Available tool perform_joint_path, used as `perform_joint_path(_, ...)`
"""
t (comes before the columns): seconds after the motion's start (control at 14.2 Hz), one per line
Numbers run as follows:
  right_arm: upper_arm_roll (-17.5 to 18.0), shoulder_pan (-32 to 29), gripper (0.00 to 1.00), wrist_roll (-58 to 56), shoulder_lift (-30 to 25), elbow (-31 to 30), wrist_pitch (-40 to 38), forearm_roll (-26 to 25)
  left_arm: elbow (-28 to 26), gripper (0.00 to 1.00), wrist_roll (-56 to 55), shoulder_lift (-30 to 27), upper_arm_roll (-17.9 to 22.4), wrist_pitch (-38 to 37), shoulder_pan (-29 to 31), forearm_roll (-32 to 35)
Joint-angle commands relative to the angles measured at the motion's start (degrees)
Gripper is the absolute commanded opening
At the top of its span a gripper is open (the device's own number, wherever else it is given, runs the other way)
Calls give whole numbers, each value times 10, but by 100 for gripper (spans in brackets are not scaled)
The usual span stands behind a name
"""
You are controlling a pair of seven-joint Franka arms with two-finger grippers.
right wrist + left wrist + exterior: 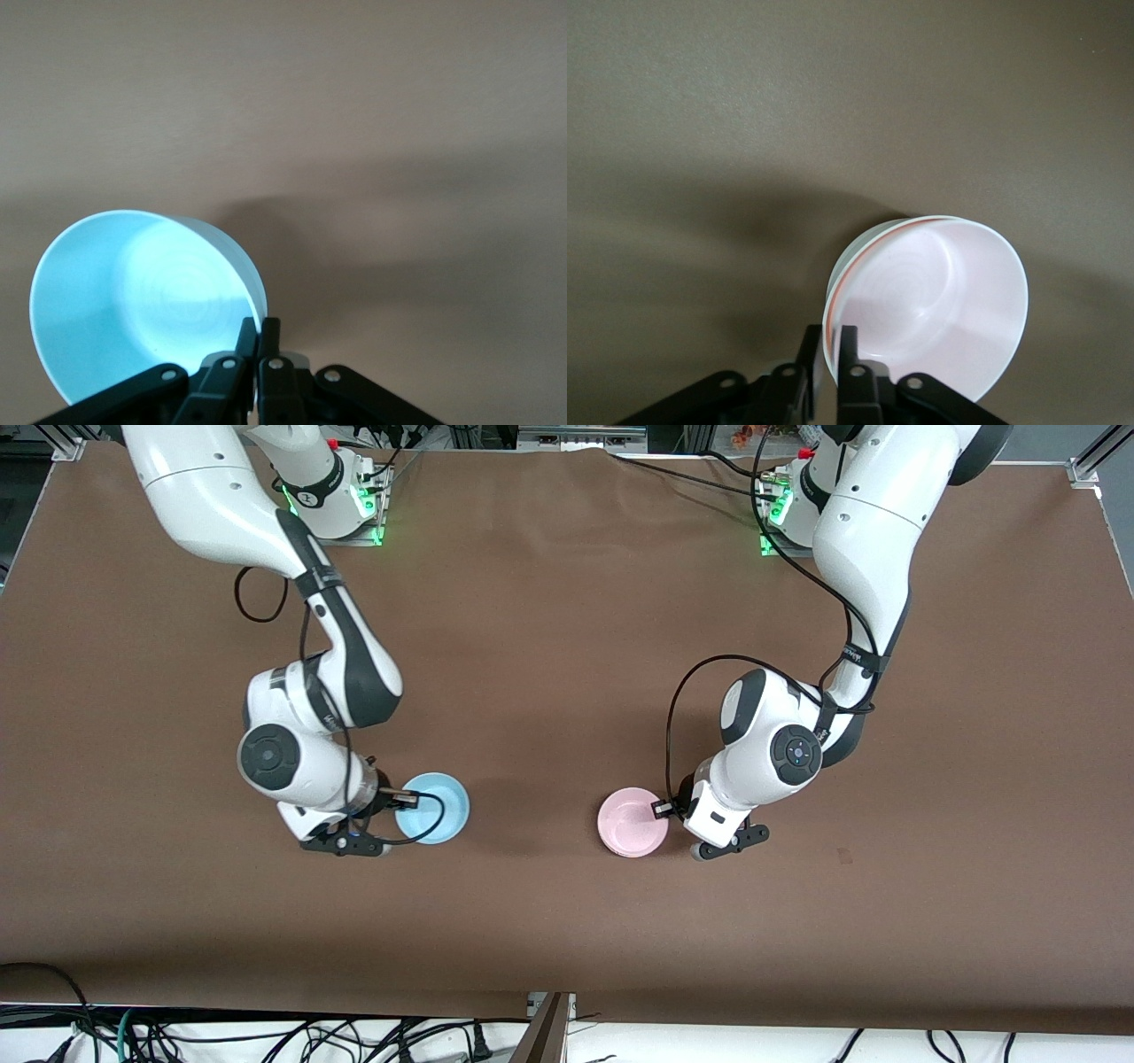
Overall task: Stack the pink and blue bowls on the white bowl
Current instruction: 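Release the pink bowl with the left gripper while the right gripper lifts the blue bowl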
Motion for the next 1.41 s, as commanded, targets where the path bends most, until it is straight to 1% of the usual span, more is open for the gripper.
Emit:
perform_joint_path(0.0, -1, 19, 0, 56, -2, 30, -27, 37, 20, 93, -18, 8, 2, -1, 0, 11)
perform_joint_path(0.07, -1, 29, 0, 70, -2, 36, -31, 48, 20, 100, -23, 3, 3, -3, 1, 11)
perform_joint_path(0.28, -1, 60, 0, 142, 2, 54, -27, 51, 16, 100, -20, -37, 5, -34, 28, 17)
perform_joint_path(0.42, -1, 93, 0, 216, 13, 72, -13, 51, 16, 100, 4, -75, 15, -118, 51, 19)
perform_joint_path(0.49, -1, 112, 0, 256, 24, 86, 1, 50, 17, 100, 41, -98, 32, -169, 62, 27)
perform_joint_path(0.56, -1, 131, 0, 295, 36, 97, 18, 50, 17, 100, 92, -120, 46, -214, 73, 50)
perform_joint_path(0.7, -2, 161, 0, 372, 64, 128, 51, 50, 8, 100, 181, -170, 48, -296, 116, 91)
perform_joint_path(0.77, -2, 175, 0, 402, 82, 149, 67, 49, 9, 100, 203, -191, 48, -337, 140, 106)
perform_joint_path(0.91, -3, 198, 0, 465, 124, 198, 116, 49, 12, 100, 234, -236, 48, -388, 175, 128)
perform_joint_path(0.98, -3, 206, 0, 477, 139, 210, 140, 48, 13, 100, 246, -257, 48, -411, 188, 137)
perform_joint_path(1.12, -7, 217, 0, 476, 159, 212, 176, 42, 17, 100, 295, -294, 49, -452, 206, 140)
perform_joint_path(1.26, -9, 221, 0, 472, 172, 216, 187, 41, 16, 100, 321, -322, 74, -480, 207, 139)
perform_joint_path(1.34, -9, 221, 0, 471, 173, 216, 187, 35, 13, 100, 322, -325, 75, -498, 207, 140)
